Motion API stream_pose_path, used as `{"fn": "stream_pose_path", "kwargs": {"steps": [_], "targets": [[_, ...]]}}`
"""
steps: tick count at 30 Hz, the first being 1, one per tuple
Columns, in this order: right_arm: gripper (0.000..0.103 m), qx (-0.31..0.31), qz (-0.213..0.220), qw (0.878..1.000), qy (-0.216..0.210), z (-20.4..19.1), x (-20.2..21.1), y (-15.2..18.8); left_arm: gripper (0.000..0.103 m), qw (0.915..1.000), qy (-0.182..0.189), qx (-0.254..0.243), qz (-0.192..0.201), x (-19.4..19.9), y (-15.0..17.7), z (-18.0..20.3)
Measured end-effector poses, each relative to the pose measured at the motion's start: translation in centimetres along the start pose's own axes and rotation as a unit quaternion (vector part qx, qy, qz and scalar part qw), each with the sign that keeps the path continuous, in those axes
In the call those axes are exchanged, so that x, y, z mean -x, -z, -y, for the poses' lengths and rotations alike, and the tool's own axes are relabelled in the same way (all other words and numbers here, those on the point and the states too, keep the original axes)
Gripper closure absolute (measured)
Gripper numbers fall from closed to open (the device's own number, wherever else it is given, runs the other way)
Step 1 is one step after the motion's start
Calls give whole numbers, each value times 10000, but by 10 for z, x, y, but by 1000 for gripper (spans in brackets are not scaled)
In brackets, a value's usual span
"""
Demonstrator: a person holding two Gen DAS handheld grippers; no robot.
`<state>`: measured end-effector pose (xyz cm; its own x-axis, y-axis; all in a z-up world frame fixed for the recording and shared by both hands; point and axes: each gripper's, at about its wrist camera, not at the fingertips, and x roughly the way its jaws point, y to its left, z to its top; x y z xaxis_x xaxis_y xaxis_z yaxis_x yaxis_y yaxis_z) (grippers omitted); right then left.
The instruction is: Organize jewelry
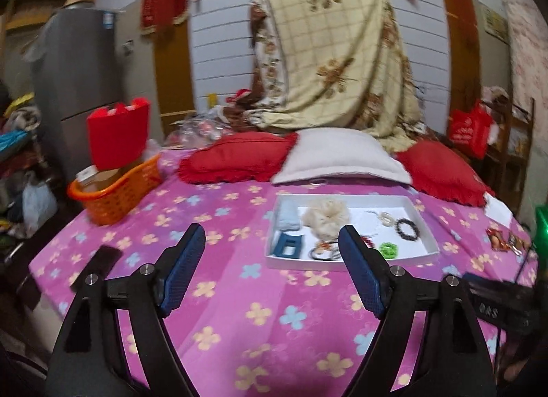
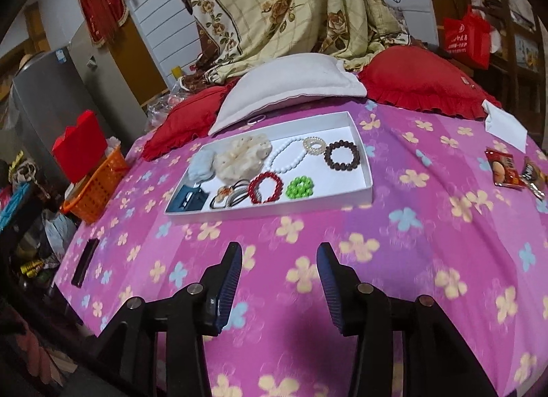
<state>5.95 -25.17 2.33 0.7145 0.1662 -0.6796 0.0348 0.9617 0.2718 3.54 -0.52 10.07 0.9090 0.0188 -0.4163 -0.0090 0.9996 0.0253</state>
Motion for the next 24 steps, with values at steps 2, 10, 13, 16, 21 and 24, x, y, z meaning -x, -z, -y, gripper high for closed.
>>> {"fn": "stream_pose_path", "kwargs": {"steps": [2, 10, 13, 16, 21, 24], "targets": [[59, 58, -46, 10000, -13, -9, 2, 7, 22, 9999, -134, 78, 13, 7, 6, -9], [58, 251, -192, 9995, 78, -23, -6, 16, 22, 9986, -245, -4, -479, -6, 25, -22], [58, 306, -281, 9990, 152, -23, -14, 16, 22, 9967, -75, -34, -804, -20, 33, -21], [57, 262, -411, 9986, 198, -20, -25, 18, 22, 9940, 94, -64, -1087, -34, 40, -14], [57, 191, -619, 9975, 290, -12, -45, 20, 22, 9903, 173, -186, -1366, -53, 49, -1], [57, 185, -704, 9967, 364, -8, -54, 21, 22, 9874, 254, -145, -1554, -65, 54, 2]]}}
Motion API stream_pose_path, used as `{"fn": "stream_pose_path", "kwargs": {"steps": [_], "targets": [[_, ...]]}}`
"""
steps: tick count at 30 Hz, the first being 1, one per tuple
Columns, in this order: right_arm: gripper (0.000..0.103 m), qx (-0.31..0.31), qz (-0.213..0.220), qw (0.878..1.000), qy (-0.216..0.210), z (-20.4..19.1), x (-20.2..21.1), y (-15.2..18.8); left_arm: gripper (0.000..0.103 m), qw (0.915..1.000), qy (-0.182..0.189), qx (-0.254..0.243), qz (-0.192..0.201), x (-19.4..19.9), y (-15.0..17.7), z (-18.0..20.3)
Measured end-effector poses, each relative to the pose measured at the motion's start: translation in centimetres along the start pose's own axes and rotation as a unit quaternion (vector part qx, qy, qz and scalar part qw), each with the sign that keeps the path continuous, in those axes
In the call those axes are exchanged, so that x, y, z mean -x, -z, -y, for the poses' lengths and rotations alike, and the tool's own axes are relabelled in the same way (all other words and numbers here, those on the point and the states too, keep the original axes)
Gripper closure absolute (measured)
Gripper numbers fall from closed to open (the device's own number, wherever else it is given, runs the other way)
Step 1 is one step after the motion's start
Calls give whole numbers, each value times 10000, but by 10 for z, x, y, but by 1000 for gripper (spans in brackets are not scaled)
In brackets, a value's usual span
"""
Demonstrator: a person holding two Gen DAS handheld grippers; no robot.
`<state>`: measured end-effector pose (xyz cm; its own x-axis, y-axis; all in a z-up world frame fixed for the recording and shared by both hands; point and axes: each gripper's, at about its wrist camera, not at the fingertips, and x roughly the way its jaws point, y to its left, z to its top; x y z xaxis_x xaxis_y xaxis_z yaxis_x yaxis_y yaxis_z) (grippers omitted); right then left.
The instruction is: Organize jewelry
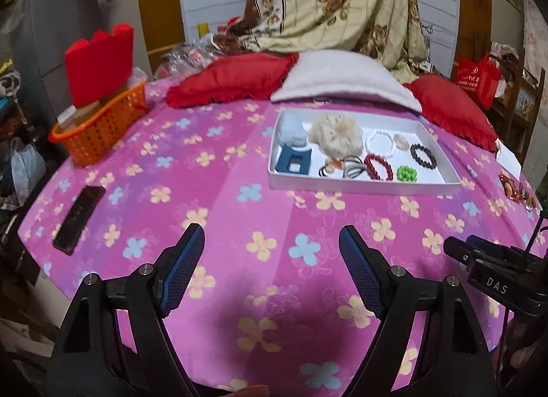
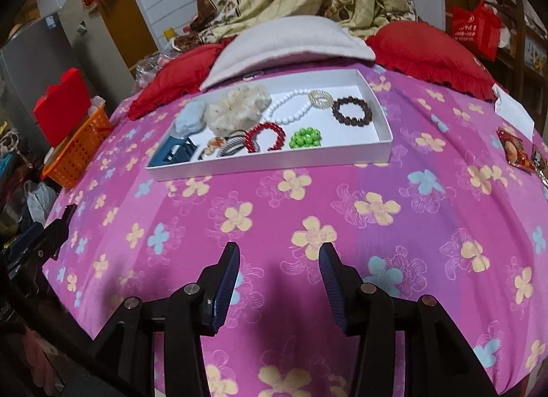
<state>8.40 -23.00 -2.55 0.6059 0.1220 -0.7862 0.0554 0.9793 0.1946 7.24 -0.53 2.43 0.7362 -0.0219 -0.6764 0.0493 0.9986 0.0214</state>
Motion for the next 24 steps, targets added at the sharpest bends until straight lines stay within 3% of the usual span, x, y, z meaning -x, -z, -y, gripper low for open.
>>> {"fn": "stream_pose_path", "kwargs": {"steps": [18, 24], "targets": [[50, 230, -213, 9991, 273, -5, -26, 3, 22, 9973, 265, 179, -655, -47, 7, -2], [50, 409, -130, 9990, 81, -15, -29, -40, 22, 9942, 305, 268, -996, -73, 20, -9]]}}
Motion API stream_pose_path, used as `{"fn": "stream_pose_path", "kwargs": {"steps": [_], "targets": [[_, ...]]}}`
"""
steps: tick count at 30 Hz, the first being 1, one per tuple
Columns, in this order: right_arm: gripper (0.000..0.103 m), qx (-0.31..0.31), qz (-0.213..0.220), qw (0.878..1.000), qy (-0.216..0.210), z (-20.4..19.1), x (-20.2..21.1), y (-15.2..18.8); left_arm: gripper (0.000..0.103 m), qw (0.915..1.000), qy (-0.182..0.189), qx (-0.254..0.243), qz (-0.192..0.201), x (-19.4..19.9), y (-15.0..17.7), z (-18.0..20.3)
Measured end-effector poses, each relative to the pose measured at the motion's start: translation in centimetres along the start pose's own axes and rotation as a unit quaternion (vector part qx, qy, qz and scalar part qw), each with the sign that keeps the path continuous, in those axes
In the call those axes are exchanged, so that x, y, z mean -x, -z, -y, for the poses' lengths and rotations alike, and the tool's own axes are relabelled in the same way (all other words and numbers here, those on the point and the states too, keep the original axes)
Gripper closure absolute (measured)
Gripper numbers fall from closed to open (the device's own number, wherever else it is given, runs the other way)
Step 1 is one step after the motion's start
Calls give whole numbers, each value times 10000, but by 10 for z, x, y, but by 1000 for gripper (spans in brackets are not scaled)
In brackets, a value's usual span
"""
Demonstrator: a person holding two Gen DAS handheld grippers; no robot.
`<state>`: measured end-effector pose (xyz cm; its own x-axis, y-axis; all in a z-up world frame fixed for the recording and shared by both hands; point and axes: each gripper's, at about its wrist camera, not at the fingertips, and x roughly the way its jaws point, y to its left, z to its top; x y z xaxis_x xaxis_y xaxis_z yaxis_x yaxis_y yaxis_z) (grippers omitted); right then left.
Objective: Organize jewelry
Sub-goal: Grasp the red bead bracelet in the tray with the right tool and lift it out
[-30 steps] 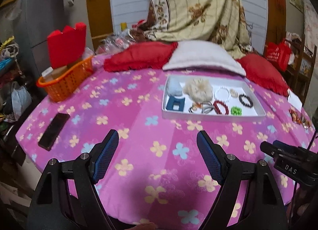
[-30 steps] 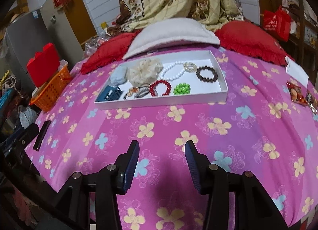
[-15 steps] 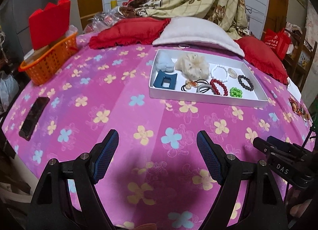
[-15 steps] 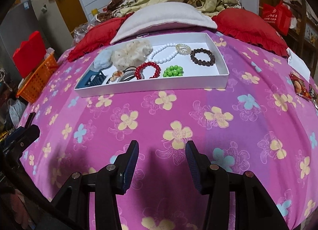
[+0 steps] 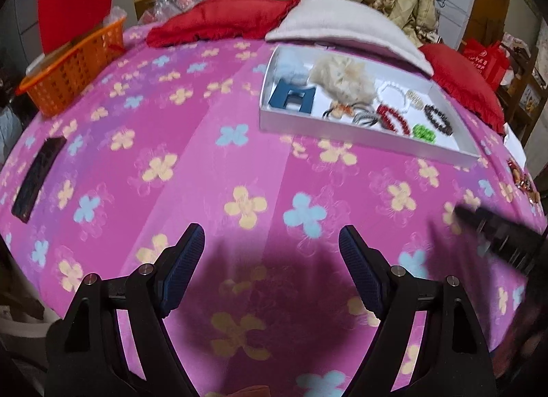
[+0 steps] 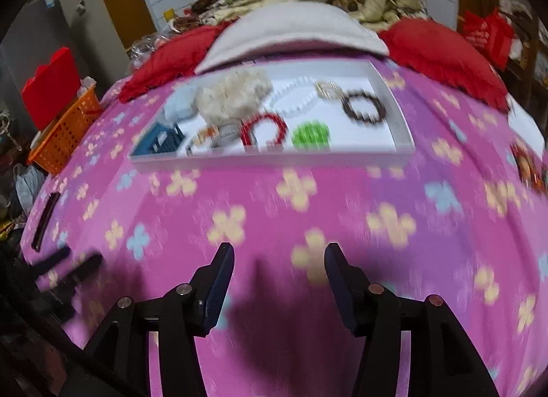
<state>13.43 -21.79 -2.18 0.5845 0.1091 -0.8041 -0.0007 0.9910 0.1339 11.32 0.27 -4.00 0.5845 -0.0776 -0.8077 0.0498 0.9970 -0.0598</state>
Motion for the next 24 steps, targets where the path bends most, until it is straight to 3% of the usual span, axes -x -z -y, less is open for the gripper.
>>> {"fn": "stream_pose_path", "kwargs": {"steps": [7, 9, 15, 16, 17, 18, 24], "targets": [[51, 441, -148, 9988, -161, -18, -45, -75, 22, 9996, -195, -91, -159, -28, 8, -9], [57, 516, -343, 9980, -120, -22, -65, -86, 22, 9996, -167, -81, -214, -34, 10, -12], [65, 748, -805, 9939, 116, -35, -114, -97, 22, 9997, -136, -134, -129, -39, 12, -16], [70, 758, -856, 9933, 145, -36, -119, -96, 22, 9997, -138, -147, -104, -39, 13, -16], [85, 740, -913, 9929, 156, -35, -123, -94, 22, 9998, -135, -154, -84, -39, 12, -17], [93, 729, -860, 9934, 199, -35, -123, -94, 22, 9998, -131, -158, -56, -39, 13, -17], [95, 595, -586, 9965, 103, -24, -100, -94, 21, 9998, -131, -128, 125, -37, 19, -17]]}}
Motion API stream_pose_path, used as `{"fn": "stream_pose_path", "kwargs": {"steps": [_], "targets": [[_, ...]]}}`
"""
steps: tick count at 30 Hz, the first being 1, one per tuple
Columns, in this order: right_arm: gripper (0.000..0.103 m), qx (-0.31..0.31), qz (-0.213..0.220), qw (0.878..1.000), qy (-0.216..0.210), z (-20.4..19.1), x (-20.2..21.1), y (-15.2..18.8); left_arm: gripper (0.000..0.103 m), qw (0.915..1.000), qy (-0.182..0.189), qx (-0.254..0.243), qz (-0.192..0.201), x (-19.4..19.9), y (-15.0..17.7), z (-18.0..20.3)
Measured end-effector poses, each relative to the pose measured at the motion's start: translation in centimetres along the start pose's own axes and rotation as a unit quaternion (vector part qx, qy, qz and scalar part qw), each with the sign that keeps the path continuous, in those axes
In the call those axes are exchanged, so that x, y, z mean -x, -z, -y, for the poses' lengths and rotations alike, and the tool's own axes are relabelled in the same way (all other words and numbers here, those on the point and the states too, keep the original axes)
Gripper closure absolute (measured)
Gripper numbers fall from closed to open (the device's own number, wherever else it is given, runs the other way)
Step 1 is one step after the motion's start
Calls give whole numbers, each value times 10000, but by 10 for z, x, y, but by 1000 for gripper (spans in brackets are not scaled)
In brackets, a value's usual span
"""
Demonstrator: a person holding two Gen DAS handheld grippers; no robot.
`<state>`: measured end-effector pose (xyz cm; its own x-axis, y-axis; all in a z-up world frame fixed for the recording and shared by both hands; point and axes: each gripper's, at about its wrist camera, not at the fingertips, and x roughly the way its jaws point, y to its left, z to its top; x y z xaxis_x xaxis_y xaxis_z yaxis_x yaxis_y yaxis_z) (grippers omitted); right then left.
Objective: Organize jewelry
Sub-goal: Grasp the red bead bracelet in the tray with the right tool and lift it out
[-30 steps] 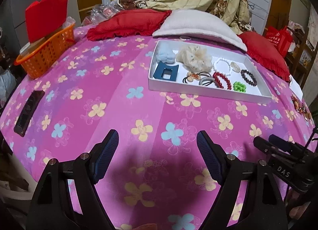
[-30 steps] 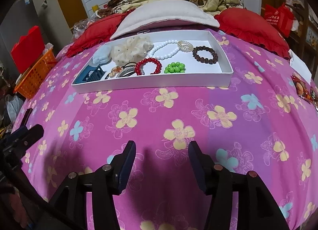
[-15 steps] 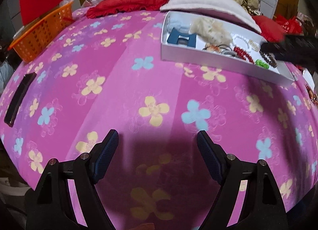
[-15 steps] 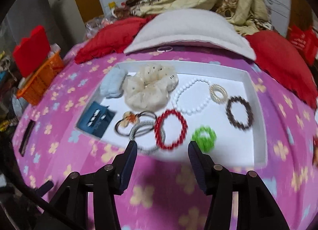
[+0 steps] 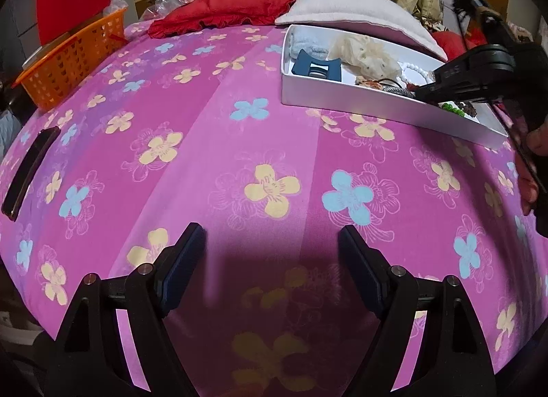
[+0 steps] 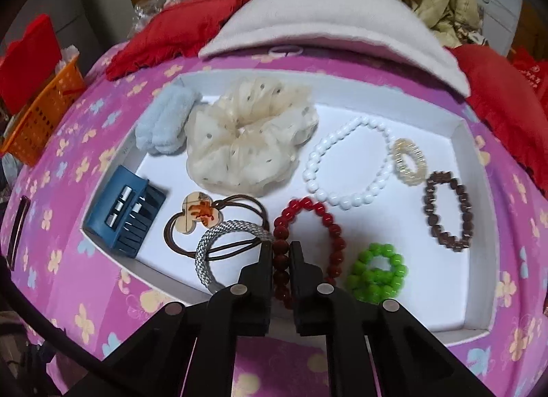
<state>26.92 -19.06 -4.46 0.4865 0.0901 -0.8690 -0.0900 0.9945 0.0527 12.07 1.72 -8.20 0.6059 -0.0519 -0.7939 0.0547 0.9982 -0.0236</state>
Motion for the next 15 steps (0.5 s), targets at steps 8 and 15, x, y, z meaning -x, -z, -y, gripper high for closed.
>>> {"fn": "stream_pose_path", "kwargs": {"steps": [8, 15], "targets": [[95, -208, 649, 9972, -311, 10, 68, 2, 7, 9999, -67, 89, 90, -2, 4, -1], [95, -168, 691, 9947, -736, -2, 97, 19, 1, 9997, -117, 115, 191, -3, 7, -2]]}}
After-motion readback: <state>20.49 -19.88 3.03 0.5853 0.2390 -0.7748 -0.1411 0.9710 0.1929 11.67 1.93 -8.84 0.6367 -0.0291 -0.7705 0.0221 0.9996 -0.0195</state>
